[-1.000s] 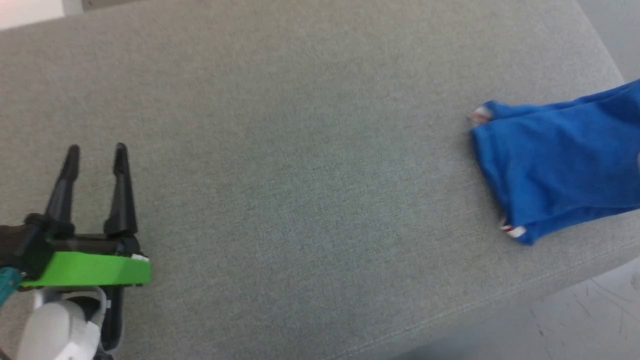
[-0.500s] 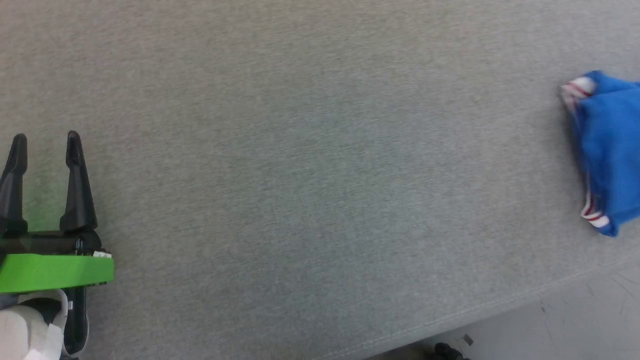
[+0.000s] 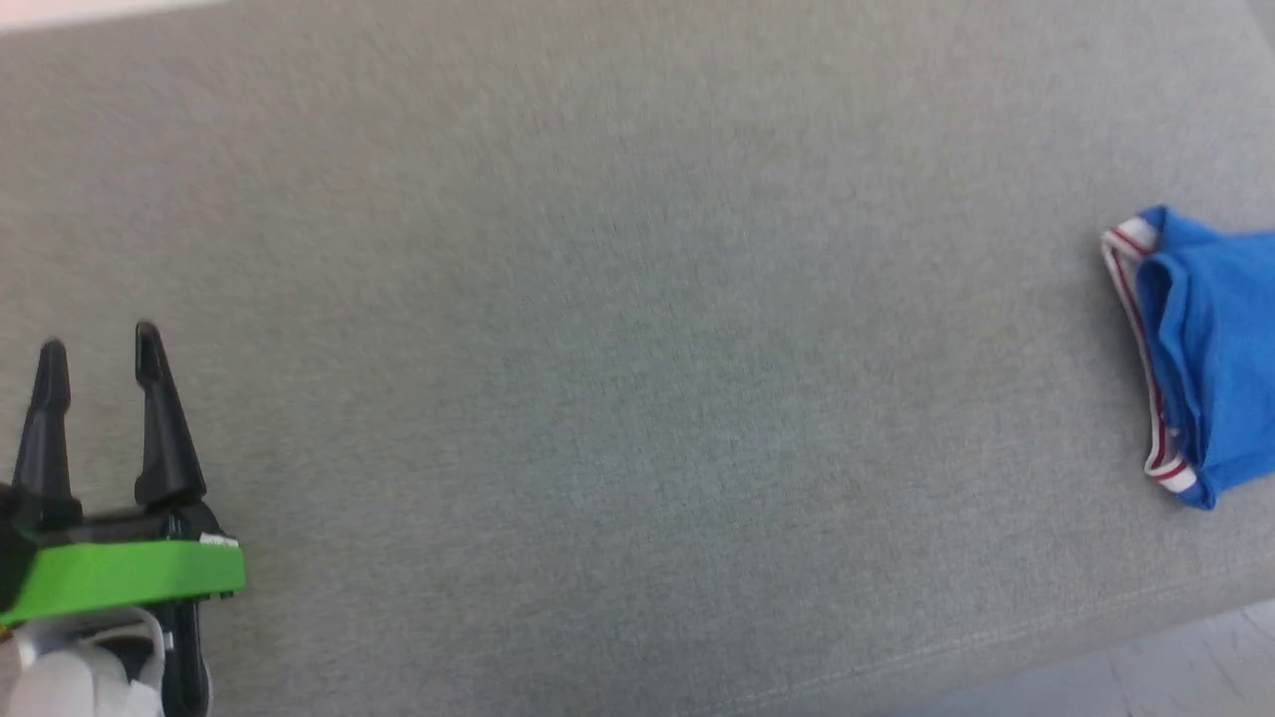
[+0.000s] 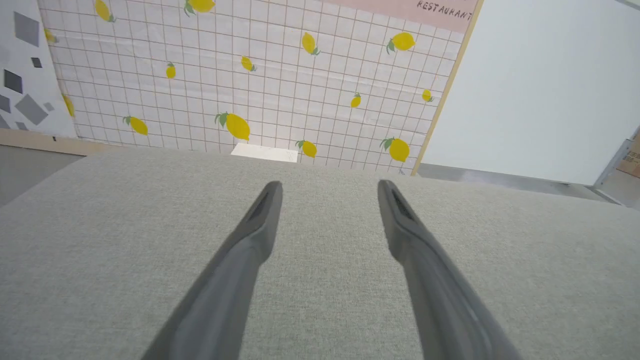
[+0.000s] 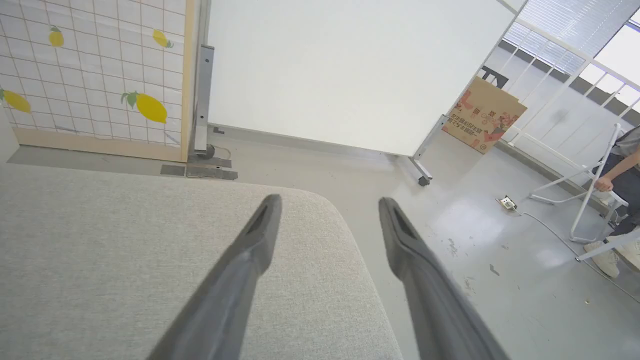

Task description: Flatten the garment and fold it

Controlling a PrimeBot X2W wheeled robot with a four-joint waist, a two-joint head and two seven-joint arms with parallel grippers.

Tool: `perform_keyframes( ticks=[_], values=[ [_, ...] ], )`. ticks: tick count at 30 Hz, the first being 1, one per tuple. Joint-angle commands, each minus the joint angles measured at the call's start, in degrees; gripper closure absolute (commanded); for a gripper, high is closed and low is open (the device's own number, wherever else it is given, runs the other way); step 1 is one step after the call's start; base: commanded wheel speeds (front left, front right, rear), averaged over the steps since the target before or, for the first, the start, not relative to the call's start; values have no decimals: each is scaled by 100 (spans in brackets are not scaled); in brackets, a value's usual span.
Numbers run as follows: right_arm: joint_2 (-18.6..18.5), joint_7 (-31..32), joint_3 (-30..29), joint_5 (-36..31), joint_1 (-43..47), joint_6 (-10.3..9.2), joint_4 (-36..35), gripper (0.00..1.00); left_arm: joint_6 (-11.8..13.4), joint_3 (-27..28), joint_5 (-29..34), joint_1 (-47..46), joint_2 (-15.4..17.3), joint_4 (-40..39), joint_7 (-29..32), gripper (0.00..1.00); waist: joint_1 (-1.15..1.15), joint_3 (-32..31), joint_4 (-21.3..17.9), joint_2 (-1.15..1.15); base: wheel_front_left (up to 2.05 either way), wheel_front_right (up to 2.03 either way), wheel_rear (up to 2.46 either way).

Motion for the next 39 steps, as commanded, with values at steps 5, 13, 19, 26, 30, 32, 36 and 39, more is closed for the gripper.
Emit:
perform_keyframes(
  ticks=[5, 13, 19, 26, 30, 32, 36, 39],
  values=[
    [574, -504, 760, 578, 240, -11, -648, 0, 171, 67, 36, 223, -278, 117, -131, 0, 0, -1313, 439, 0, 0, 0, 0],
    [1617, -1438, 990, 842, 1210, -11, -1156, 0, 387, -9, 167, 354, -526, 327, -154, 0, 0, -1886, 865, 0, 0, 0, 0],
    [1809, -2214, 991, 977, 2161, -11, -1116, 0, 459, -209, 259, 344, -595, 486, -76, 0, 0, -2049, 1114, 0, 0, 0, 0],
    [1814, -2922, 995, 1104, 2866, -11, -685, 0, 508, -519, 481, 311, -605, 747, 70, 0, 0, -2020, 1276, 0, 0, 0, 0],
    [1814, -3065, 924, 961, 3135, -11, -585, 0, 517, -698, 605, 282, -593, 958, 188, 0, 0, -1946, 1328, 0, 0, 0, 0],
    [1815, -3094, 903, 933, 3253, -11, -531, 0, 516, -779, 661, 258, -588, 1075, 214, 0, 0, -1901, 1353, 0, 0, 0, 0],
    [1815, -3122, 907, 730, 3442, -11, -472, 0, 535, -930, 821, 225, -555, 1315, 198, 0, 0, -1832, 1364, 0, 0, 0, 0],
    [1815, -3129, 941, 696, 3582, -11, -399, 0, 570, -992, 869, 206, -585, 1462, 114, 0, 0, -1793, 1357, 0, 0, 0, 0]
  ],
)
